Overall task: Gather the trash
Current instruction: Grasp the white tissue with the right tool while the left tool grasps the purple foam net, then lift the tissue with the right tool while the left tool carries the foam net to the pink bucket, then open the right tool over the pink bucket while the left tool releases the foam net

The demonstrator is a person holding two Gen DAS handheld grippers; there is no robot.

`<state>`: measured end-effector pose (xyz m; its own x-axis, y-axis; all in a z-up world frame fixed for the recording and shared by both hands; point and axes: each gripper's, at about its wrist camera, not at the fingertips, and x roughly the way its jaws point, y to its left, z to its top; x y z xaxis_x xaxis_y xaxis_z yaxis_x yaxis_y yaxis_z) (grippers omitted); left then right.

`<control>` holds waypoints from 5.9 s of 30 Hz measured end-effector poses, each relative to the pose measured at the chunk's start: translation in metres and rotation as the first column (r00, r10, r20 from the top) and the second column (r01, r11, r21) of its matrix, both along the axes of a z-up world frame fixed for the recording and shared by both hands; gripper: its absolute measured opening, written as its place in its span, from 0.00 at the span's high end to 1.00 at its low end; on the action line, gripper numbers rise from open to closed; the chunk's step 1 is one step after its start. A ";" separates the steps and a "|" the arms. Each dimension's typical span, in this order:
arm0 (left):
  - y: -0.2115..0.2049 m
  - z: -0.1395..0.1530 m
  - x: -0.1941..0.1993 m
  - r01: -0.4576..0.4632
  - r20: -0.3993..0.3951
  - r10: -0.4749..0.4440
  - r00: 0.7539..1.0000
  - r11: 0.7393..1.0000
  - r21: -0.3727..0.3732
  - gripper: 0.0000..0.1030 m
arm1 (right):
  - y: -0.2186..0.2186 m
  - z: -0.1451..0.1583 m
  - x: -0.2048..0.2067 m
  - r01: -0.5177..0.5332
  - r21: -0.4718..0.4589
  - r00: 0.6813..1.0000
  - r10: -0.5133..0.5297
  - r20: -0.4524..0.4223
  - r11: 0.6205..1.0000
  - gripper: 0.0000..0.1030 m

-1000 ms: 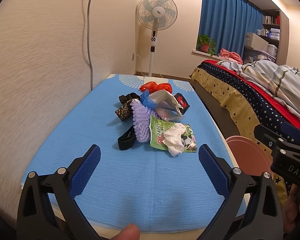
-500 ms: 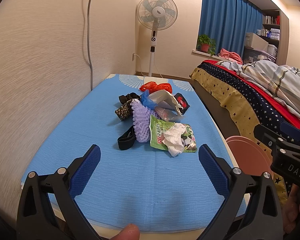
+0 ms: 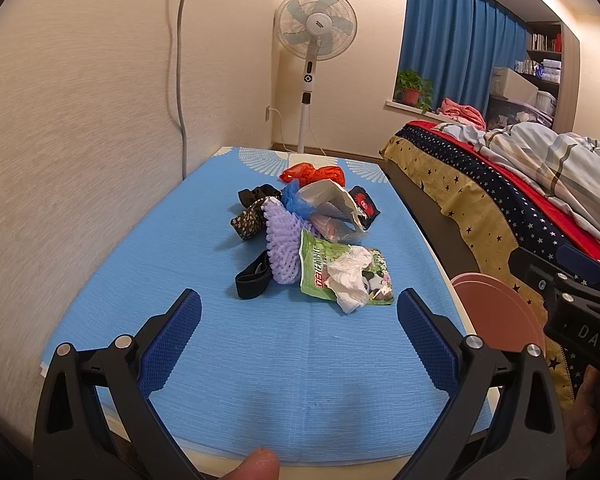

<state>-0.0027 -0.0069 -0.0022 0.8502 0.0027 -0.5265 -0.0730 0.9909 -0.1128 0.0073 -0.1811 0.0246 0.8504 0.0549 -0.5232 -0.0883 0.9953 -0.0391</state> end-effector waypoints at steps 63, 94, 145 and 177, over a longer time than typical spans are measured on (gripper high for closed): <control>0.033 -0.023 0.114 0.008 -0.030 -0.012 0.999 0.991 -0.135 0.95 | 0.051 -0.070 0.097 -0.150 0.241 0.973 0.186 -0.134 0.959 0.95; 0.057 0.078 0.012 -0.005 0.251 0.030 0.967 0.995 -0.099 0.95 | -0.002 -0.002 0.027 -0.082 0.179 0.997 0.081 0.013 0.980 0.95; -0.132 0.020 0.069 0.432 0.146 -0.412 0.899 0.891 -0.143 0.95 | -0.137 -0.028 0.032 0.392 0.133 0.920 -0.384 -0.080 0.910 0.95; -0.160 -0.018 0.086 0.469 0.028 -0.474 0.880 0.860 -0.203 0.77 | -0.157 -0.038 0.031 0.493 0.114 0.869 -0.485 -0.097 0.862 0.64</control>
